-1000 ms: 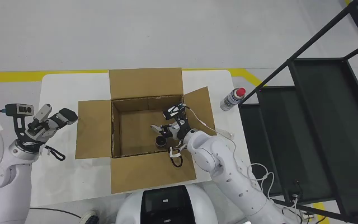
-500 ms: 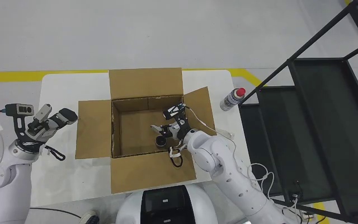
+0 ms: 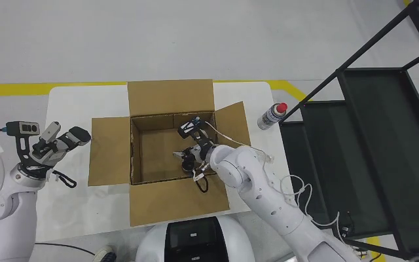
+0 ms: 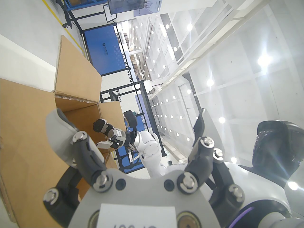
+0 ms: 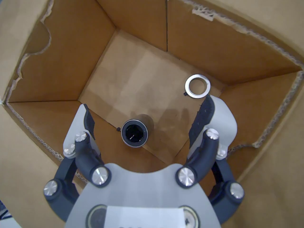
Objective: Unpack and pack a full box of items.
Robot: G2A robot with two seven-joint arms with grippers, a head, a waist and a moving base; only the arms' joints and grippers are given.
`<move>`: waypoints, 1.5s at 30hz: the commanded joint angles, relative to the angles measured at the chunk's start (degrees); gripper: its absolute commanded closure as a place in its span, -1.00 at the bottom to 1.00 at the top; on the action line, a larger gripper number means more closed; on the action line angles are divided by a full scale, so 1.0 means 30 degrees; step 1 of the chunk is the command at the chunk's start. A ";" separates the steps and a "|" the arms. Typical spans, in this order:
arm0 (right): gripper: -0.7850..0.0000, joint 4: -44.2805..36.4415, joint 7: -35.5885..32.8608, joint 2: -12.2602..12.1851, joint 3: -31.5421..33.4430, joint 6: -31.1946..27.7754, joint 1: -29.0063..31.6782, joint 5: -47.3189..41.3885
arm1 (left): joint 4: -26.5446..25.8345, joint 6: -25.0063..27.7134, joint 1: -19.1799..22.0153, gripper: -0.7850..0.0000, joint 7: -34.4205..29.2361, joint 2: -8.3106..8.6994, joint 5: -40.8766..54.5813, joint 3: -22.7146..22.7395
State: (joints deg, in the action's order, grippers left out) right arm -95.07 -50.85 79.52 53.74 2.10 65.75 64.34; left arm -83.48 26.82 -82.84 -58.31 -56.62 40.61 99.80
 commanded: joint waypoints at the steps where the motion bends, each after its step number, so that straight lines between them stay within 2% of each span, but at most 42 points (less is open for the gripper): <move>1: -1.00 0.0427 -0.1796 0.0166 -0.0541 0.0639 -0.0738 -0.0059 | 0.0000 0.0000 0.0000 -1.00 0.0000 0.0000 0.0000 0.0000; 3: -1.00 0.1173 -0.3575 0.0343 -0.0971 0.1093 -0.1576 -0.0421 | 0.0000 0.0000 0.0000 -1.00 0.0000 0.0000 0.0000 0.0000; 6: -1.00 0.2338 -0.4981 0.0667 -0.1719 0.1923 -0.2617 -0.0786 | 0.0000 0.0000 0.0000 -1.00 0.0000 0.0000 0.0000 0.0000; 20: -1.00 0.7522 -0.5732 0.2026 -0.3805 0.3060 -0.5686 -0.3095 | 0.0000 0.0000 0.0000 -1.00 0.0000 0.0000 0.0000 0.0000; 32: -1.00 0.9602 -0.6136 0.2635 -0.4545 0.2951 -0.6430 -0.4040 | 0.0000 0.0000 0.0000 -1.00 0.0000 0.0000 0.0000 0.0000; 33: 0.31 0.9716 -0.6192 0.2665 -0.4602 0.2922 -0.6498 -0.3980 | 0.0000 0.0000 0.0000 -1.00 0.0000 0.0000 0.0000 0.0000; 35: 1.00 0.9878 -0.6207 0.2720 -0.4636 0.2964 -0.6570 -0.3989 | 0.0000 0.0000 0.0000 -1.00 0.0000 0.0000 0.0000 0.0000; 45: 1.00 0.9324 -0.6096 0.2693 -0.4509 0.3338 -0.6358 -0.3146 | 0.0000 0.0000 0.0000 -1.00 0.0000 0.0000 0.0000 0.0000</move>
State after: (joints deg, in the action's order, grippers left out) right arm -66.46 -69.22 87.67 40.27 11.98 46.42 54.19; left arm -83.48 26.82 -82.84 -58.31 -56.62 40.61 99.80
